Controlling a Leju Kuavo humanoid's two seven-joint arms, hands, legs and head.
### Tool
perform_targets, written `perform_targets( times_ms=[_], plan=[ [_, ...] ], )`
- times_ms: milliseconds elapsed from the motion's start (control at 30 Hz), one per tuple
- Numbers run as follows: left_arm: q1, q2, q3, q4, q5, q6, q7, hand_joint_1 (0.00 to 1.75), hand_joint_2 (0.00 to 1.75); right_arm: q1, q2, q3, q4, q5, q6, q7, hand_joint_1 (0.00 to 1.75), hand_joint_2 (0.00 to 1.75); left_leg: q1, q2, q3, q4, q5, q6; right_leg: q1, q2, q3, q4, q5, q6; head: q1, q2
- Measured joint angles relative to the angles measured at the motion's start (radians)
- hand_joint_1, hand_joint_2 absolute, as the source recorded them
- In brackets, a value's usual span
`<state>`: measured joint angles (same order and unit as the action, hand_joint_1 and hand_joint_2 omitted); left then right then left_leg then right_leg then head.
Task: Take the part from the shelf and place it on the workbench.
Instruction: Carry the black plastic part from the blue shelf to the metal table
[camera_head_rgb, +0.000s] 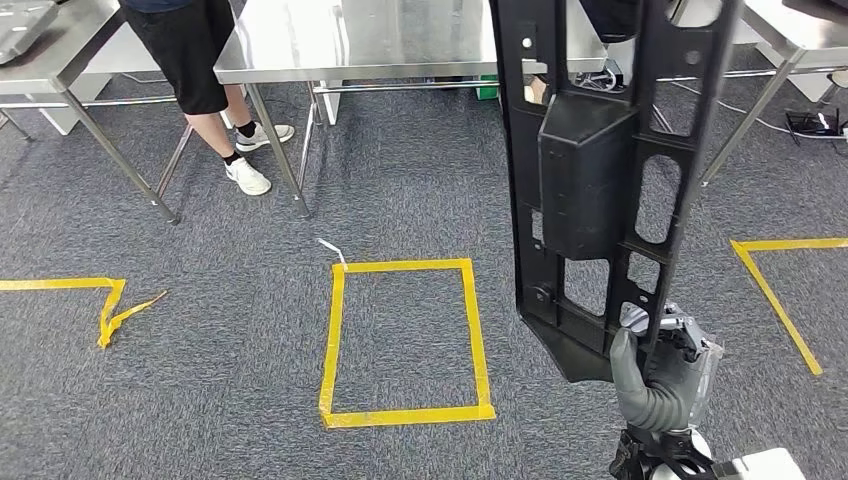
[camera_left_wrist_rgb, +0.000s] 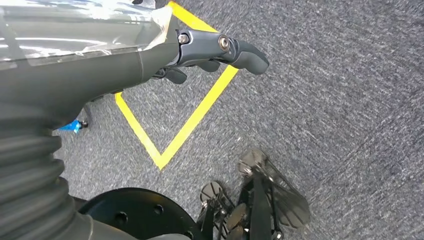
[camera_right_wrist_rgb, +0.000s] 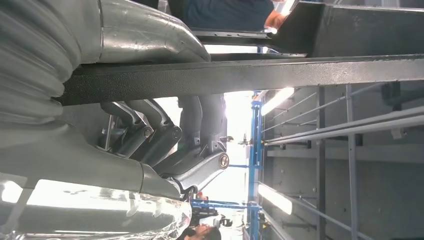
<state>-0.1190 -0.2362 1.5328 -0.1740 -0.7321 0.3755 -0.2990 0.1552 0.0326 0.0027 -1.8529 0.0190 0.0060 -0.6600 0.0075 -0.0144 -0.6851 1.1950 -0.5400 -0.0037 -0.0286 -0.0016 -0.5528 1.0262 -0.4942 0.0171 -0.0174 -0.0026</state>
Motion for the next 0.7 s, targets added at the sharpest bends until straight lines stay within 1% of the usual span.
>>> perform_targets(
  times_ms=[33,67,100,133,167,200,233,267,300,367,400,433,467,500,533,567,600,633,667,700],
  plan=[
    [-0.001,0.000,0.000,0.000,0.000,0.000,0.000,0.00,1.75,0.002,0.000,-0.003,-0.001,0.000,0.000,0.000,1.75,1.75,0.001,0.005,-0.032,0.065,-0.026,-0.002,0.002,-0.005,0.000,0.000,-0.001,-0.003,0.000,0.000],
    [-0.002,0.000,0.000,0.000,0.000,0.000,0.000,0.00,1.75,0.003,0.001,-0.005,-0.001,0.000,-0.001,0.000,1.75,1.75,0.002,0.006,-0.053,0.107,-0.036,-0.003,0.004,-0.009,0.000,0.000,-0.002,-0.005,0.000,0.000],
    [-0.002,0.000,0.000,0.000,0.000,0.000,0.000,0.00,1.75,0.004,0.001,-0.006,-0.002,0.001,-0.001,0.000,1.75,1.75,0.003,0.007,-0.057,0.114,-0.028,-0.002,0.005,-0.012,0.001,0.000,-0.004,-0.006,0.000,0.000],
    [-0.002,0.000,0.000,0.000,0.000,0.000,0.000,0.00,1.75,0.005,0.001,-0.007,-0.004,0.001,-0.001,0.000,1.75,1.75,0.003,0.007,-0.040,0.081,-0.003,0.001,0.006,-0.014,0.003,0.000,-0.005,-0.007,0.000,0.000],
    [-0.002,0.000,0.000,0.000,0.000,-0.001,0.000,0.00,1.75,0.005,0.002,-0.007,-0.006,0.002,-0.001,0.000,1.75,1.75,0.002,0.010,-0.006,0.016,0.030,0.007,0.007,-0.016,0.006,0.000,-0.007,-0.006,-0.001,0.000],
    [-0.003,0.000,0.000,0.000,-0.001,-0.003,0.000,0.00,1.75,0.005,0.003,-0.008,-0.010,0.003,-0.001,0.000,1.75,1.75,-0.001,0.016,0.032,-0.055,0.053,0.014,0.008,-0.017,0.009,0.000,-0.010,-0.004,0.000,0.000],
    [-0.005,0.000,0.000,0.000,-0.001,-0.006,0.001,0.00,1.75,0.005,0.005,-0.009,-0.014,0.003,-0.001,0.000,1.75,1.75,-0.004,0.022,0.064,-0.113,0.066,0.021,0.011,-0.018,0.011,-0.001,-0.014,0.000,0.000,0.000],
    [-0.007,-0.001,-0.001,0.000,-0.002,-0.008,0.001,0.00,1.75,0.005,0.007,-0.010,-0.019,0.004,-0.001,0.000,1.75,1.75,-0.008,0.026,0.083,-0.150,0.067,0.028,0.012,-0.019,0.013,-0.004,-0.018,0.006,0.000,0.000],
    [-0.008,-0.001,-0.001,0.000,-0.002,-0.009,0.002,0.00,1.75,0.006,0.010,-0.012,-0.022,0.006,-0.001,0.000,1.75,1.75,-0.011,0.027,0.089,-0.165,0.060,0.032,0.013,-0.021,0.017,-0.001,-0.016,0.013,0.001,0.000],
    [-0.009,-0.002,-0.002,-0.001,-0.002,-0.011,0.003,0.00,1.75,0.011,0.012,-0.014,-0.028,0.010,-0.001,0.000,1.75,1.75,-0.012,0.017,0.101,-0.175,0.054,0.045,0.012,-0.023,0.023,0.012,-0.011,0.030,0.000,0.000],
    [-0.008,-0.002,-0.002,-0.001,-0.002,-0.011,0.003,0.00,1.75,0.013,0.013,-0.016,-0.031,0.012,-0.001,0.000,1.75,1.75,-0.010,0.014,0.113,-0.181,0.053,0.053,0.011,-0.021,0.022,0.031,-0.013,0.034,0.002,0.000],
    [-0.008,-0.002,-0.002,-0.002,-0.002,-0.012,0.003,0.00,1.75,0.014,0.014,-0.018,-0.033,0.013,-0.001,0.000,1.75,1.75,-0.009,0.010,0.126,-0.184,0.050,0.061,0.010,-0.017,0.011,0.058,-0.025,0.036,0.003,0.000],
    [-0.008,-0.003,-0.003,-0.002,-0.002,-0.012,0.003,0.00,1.75,0.015,0.015,-0.020,-0.034,0.015,0.000,0.000,1.75,1.75,-0.008,0.008,0.137,-0.186,0.047,0.066,0.010,-0.013,-0.012,0.102,-0.046,0.034,0.006,0.000],
    [-0.009,-0.003,-0.003,-0.002,-0.002,-0.012,0.003,0.00,1.75,0.017,0.015,-0.023,-0.035,0.017,0.000,0.000,1.75,1.75,-0.008,0.007,0.143,-0.186,0.041,0.069,0.010,-0.008,-0.044,0.159,-0.069,0.033,0.009,0.000],
    [-0.009,-0.003,-0.003,-0.003,-0.002,-0.013,0.003,0.00,1.75,0.019,0.016,-0.026,-0.036,0.018,0.001,0.000,1.75,1.75,-0.009,0.003,0.148,-0.186,0.035,0.070,0.009,-0.006,-0.083,0.217,-0.089,0.034,0.010,0.000],
    [-0.008,-0.004,-0.003,-0.003,-0.002,-0.015,0.002,0.00,1.75,0.023,0.017,-0.028,-0.037,0.020,0.002,0.000,1.75,1.75,-0.009,0.000,0.154,-0.186,0.029,0.069,0.009,-0.004,-0.116,0.259,-0.100,0.038,0.011,0.000],
    [-0.007,-0.004,-0.003,-0.003,-0.002,-0.017,0.002,0.00,1.75,0.026,0.017,-0.030,-0.037,0.021,0.003,0.000,1.75,1.75,-0.009,-0.003,0.162,-0.185,0.022,0.067,0.009,-0.003,-0.134,0.268,-0.095,0.045,0.011,0.000],
    [-0.005,-0.004,-0.003,-0.003,-0.002,-0.019,0.002,0.00,1.75,0.029,0.017,-0.032,-0.037,0.021,0.003,0.000,1.75,1.75,-0.009,-0.006,0.173,-0.185,0.013,0.064,0.008,-0.003,-0.133,0.239,-0.072,0.054,0.012,0.000],
    [-0.005,-0.004,-0.003,-0.003,-0.002,-0.020,0.002,0.00,1.75,0.030,0.017,-0.033,-0.037,0.022,0.003,0.000,1.75,1.75,-0.008,-0.009,0.187,-0.185,0.003,0.060,0.007,-0.003,-0.117,0.179,-0.037,0.064,0.012,0.000],
    [-0.003,-0.005,-0.003,-0.003,-0.002,-0.022,0.002,0.00,1.75,0.031,0.017,-0.034,-0.037,0.022,0.003,0.000,1.75,1.75,-0.008,-0.010,0.199,-0.185,-0.008,0.056,0.006,-0.002,-0.096,0.116,0.002,0.070,0.013,0.000]
  ],
)
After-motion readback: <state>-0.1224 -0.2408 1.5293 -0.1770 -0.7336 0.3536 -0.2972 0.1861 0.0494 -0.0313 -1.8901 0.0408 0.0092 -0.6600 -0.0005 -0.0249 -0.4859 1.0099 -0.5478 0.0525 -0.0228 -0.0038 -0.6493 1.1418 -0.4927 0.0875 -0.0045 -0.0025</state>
